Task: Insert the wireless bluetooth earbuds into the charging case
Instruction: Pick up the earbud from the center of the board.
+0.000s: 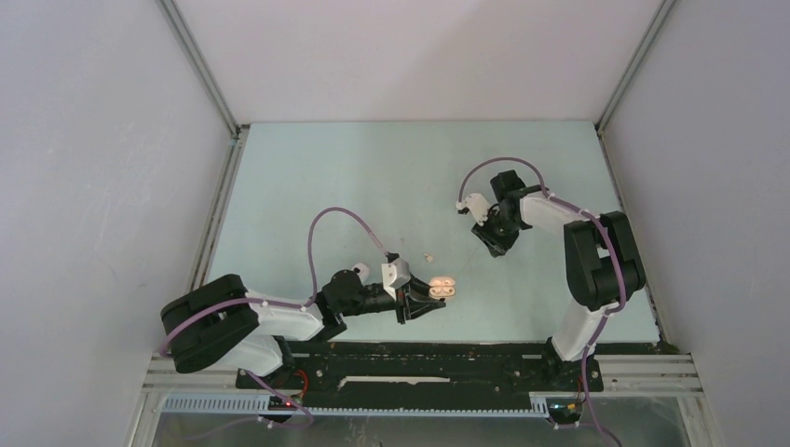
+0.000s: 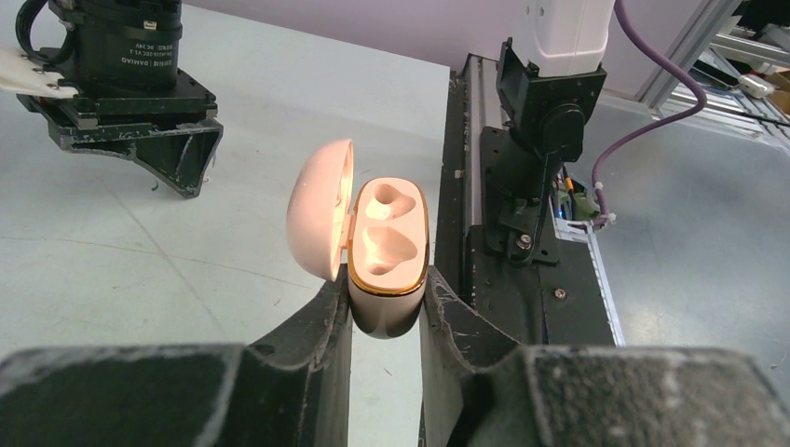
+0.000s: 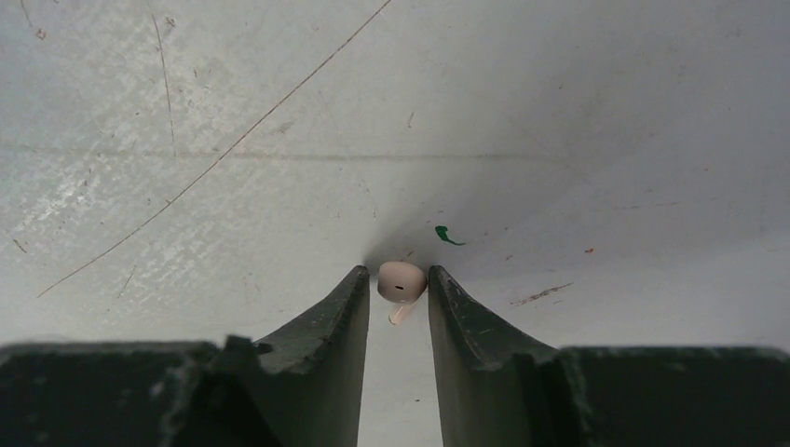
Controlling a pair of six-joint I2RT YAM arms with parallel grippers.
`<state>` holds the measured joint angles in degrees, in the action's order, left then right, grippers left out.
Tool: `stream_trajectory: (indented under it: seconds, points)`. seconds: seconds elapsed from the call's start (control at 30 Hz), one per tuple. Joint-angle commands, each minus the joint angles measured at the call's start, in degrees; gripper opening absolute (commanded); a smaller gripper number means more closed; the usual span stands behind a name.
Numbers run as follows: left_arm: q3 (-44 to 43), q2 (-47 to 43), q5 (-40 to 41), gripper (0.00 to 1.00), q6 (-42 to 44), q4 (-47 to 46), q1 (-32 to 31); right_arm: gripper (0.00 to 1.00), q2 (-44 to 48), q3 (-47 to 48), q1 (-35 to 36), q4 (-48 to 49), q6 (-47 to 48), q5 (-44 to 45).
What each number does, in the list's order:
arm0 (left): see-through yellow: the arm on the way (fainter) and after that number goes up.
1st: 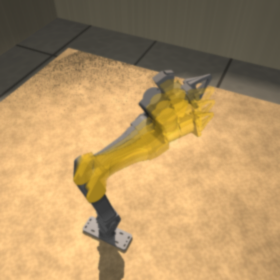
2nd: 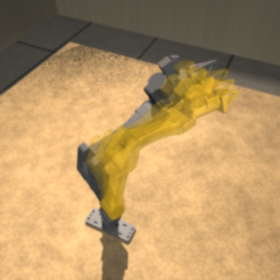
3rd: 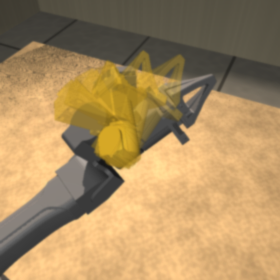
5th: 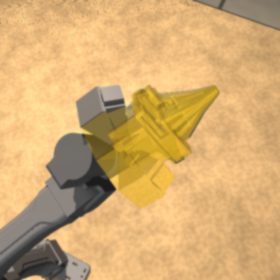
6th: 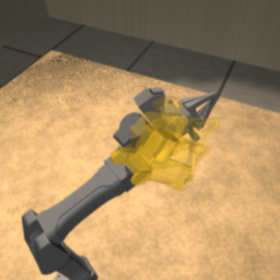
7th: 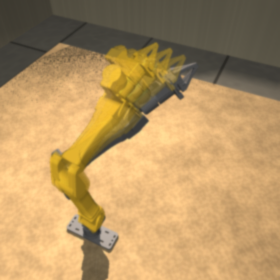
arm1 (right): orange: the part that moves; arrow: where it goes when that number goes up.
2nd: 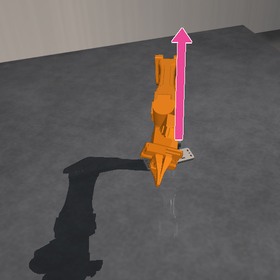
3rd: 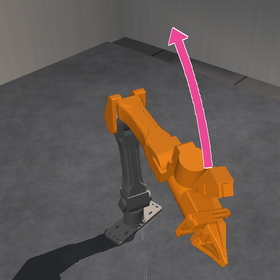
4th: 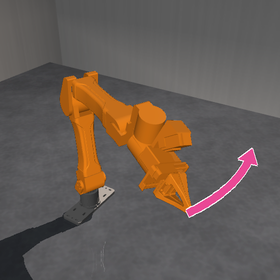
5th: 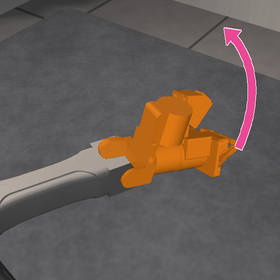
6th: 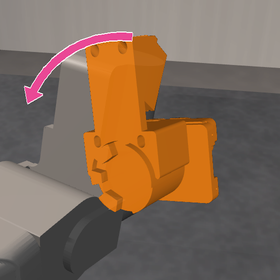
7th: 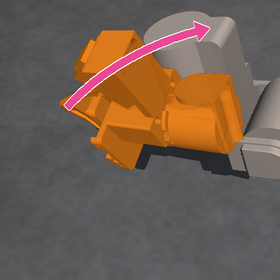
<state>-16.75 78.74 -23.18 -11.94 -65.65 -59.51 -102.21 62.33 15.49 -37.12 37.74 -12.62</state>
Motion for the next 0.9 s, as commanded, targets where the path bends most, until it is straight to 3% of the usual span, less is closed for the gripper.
stream_trajectory:
  seconds: [0.0,0.23,0.4,0.53,0.67,0.87]
  points:
    - [-2.63,-0.07,-0.99,0.02,1.49,-1.29,-0.37,0.30,-1.51,1.55,-0.69,-0.86,-0.02,-1.17]
    - [-2.93,0.20,-1.12,0.02,1.40,-0.82,-0.48,0.24,-1.68,1.61,-1.39,-0.77,-0.55,-2.58]
    - [-3.02,0.39,-1.02,0.02,1.48,-0.70,-0.52,0.10,0.96,1.83,-1.82,-0.80,-2.21,-4.59]
    - [-3.02,1.03,0.30,0.02,1.31,-0.85,-0.54,0.00,8.83,1.82,-3.07,-0.82,-5.08,-11.04]
    - [-2.97,2.65,1.91,0.02,0.16,-2.55,-0.52,0.00,19.97,1.27,-3.45,-0.04,-8.11,-16.54]
    - [-3.70,6.04,3.01,0.01,-4.15,-8.04,-0.52,0.00,36.34,-0.11,-3.90,1.67,-6.28,-14.34]
